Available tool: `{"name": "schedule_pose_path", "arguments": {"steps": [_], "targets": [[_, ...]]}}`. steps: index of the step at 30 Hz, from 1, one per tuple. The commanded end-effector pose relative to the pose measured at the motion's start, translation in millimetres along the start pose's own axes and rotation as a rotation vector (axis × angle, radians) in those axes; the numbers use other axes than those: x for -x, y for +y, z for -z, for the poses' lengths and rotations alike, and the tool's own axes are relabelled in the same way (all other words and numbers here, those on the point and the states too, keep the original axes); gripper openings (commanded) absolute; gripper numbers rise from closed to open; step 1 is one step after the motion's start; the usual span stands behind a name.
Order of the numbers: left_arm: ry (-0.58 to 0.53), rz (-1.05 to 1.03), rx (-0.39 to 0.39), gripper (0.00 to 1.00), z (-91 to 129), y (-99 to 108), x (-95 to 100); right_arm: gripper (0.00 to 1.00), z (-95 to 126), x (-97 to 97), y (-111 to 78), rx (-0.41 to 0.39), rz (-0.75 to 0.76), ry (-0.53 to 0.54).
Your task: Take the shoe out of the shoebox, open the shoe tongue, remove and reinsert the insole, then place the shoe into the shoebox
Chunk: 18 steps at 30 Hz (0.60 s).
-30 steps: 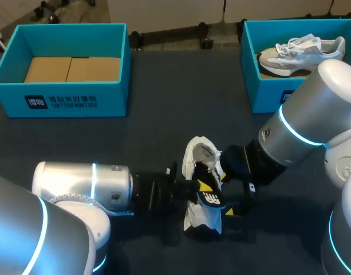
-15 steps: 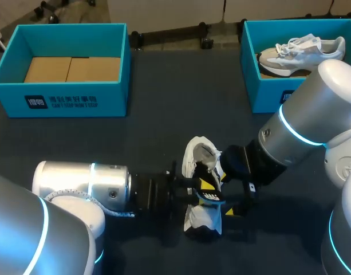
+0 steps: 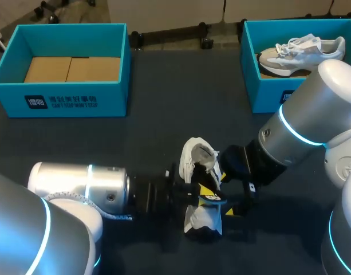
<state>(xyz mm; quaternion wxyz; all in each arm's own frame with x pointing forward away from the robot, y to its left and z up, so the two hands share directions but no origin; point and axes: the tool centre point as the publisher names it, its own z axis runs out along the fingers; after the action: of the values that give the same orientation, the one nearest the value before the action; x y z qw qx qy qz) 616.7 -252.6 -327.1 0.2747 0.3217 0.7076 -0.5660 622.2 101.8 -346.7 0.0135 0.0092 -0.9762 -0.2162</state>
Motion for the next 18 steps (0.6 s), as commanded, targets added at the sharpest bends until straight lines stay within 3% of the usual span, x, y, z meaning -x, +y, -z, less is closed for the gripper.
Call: {"name": "schedule_pose_path", "arguments": {"steps": [1,14,18], "targets": [[-0.002,-0.045,0.023,0.00,-3.8,5.5,-4.8,1.00,-0.9,-0.8,0.6,-0.002,-0.001,-0.002],[-0.016,-0.162,0.145,0.00,-1.0,37.6,-1.0,1.00,-0.9,-0.8,0.6,-0.002,-0.001,-0.002],[-0.021,-0.133,0.124,0.00,0.5,36.2,-0.4,1.00,-0.9,-0.8,0.6,-0.002,-0.001,-0.002]]}}
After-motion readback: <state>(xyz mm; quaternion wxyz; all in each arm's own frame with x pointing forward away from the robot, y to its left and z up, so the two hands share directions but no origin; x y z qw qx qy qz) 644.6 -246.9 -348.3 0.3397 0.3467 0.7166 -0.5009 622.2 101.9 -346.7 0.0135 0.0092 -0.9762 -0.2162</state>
